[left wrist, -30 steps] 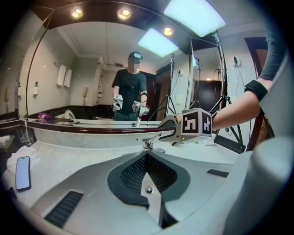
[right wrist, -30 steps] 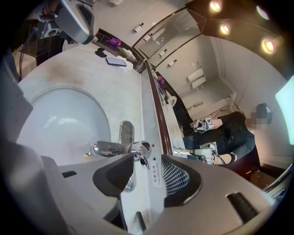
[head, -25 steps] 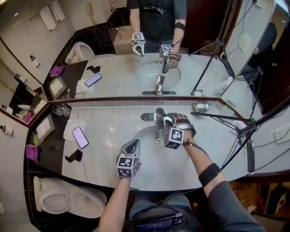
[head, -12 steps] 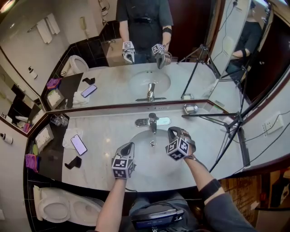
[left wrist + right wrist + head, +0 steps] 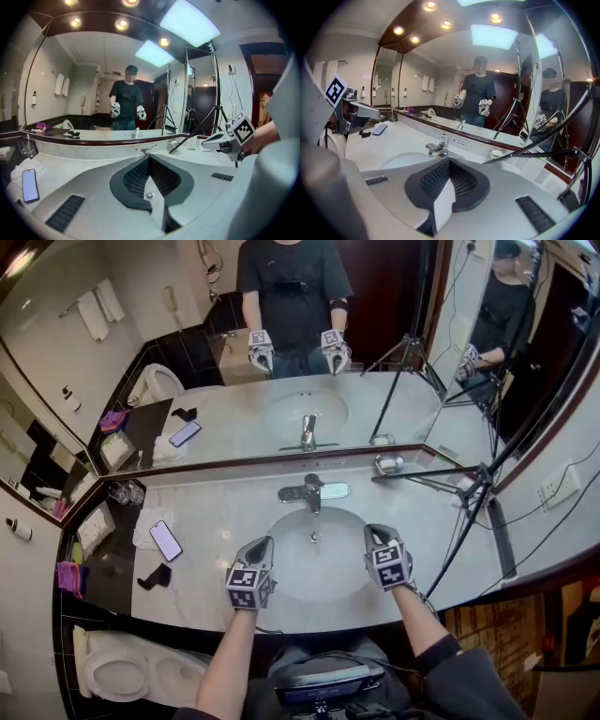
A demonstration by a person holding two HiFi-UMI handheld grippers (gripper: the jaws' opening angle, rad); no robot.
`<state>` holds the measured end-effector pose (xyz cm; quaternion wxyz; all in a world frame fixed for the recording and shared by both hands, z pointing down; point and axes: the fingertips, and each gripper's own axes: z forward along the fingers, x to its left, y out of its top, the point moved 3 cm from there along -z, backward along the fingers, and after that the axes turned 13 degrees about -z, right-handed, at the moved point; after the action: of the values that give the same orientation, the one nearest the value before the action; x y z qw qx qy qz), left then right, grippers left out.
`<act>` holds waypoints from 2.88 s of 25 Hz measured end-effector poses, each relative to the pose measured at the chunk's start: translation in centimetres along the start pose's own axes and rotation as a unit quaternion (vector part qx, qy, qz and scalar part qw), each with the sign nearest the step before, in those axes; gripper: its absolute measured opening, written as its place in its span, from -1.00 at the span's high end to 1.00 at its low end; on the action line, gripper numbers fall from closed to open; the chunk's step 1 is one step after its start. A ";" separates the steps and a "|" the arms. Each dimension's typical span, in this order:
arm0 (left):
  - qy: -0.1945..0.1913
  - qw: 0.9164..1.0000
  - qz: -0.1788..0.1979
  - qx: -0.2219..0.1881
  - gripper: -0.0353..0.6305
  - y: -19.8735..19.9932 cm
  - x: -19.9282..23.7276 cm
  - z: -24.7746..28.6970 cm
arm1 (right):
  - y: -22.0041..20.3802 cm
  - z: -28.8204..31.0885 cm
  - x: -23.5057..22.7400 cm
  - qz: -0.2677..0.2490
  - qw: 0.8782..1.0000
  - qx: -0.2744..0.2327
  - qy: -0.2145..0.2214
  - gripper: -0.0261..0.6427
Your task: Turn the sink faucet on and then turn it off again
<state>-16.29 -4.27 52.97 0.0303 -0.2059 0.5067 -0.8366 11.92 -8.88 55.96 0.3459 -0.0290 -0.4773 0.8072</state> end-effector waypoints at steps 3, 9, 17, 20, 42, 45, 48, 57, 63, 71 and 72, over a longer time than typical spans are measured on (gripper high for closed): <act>-0.002 1.000 -0.013 -0.003 0.89 -0.2 -0.2 -0.5 | -1.1 -1.2 0.3 0.020 1.000 -0.005 -0.001 0.87; -0.005 1.000 0.004 0.004 0.89 -0.9 -1.2 -0.8 | -3.0 -2.0 0.1 0.039 0.999 0.001 0.000 0.87; 0.002 1.000 0.010 0.005 0.89 -1.1 -1.4 0.0 | -3.4 -1.6 -0.1 0.025 1.000 0.006 0.003 0.87; 0.003 1.000 0.010 0.007 0.89 -1.0 -1.4 0.2 | -3.2 -1.2 -0.2 0.013 1.000 0.008 -0.002 0.86; 0.005 1.000 0.003 0.016 0.89 -1.1 -0.3 6.9 | 5.7 13.3 0.8 -0.434 0.901 0.008 0.013 0.30; 0.006 1.000 -0.002 0.017 0.89 -1.2 0.1 7.4 | 6.8 15.7 1.2 -0.484 0.875 0.007 0.019 0.26; 0.009 1.000 -0.007 0.019 0.89 -1.7 0.7 7.8 | 6.8 18.1 1.7 -0.530 0.848 0.012 0.031 0.26; 0.018 0.999 -0.016 0.027 0.89 -2.9 2.2 8.4 | 5.6 22.6 2.9 -0.577 0.813 0.030 0.062 0.26; 0.017 0.999 -0.018 0.034 0.89 -3.4 2.0 8.6 | 4.5 23.1 3.7 -0.587 0.806 0.037 0.067 0.36; 0.016 0.999 -0.026 0.039 0.89 -4.2 1.8 8.5 | 4.1 23.1 3.9 -0.585 0.807 0.040 0.064 0.37; 0.016 0.999 -0.026 0.037 0.89 -4.2 1.8 8.6 | 4.0 23.0 3.9 -0.583 0.809 0.041 0.065 0.37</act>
<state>-14.08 -9.89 60.56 0.0081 -0.2044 0.4700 -0.8586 -1.86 -25.07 66.38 0.7825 0.2168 -0.3477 0.4688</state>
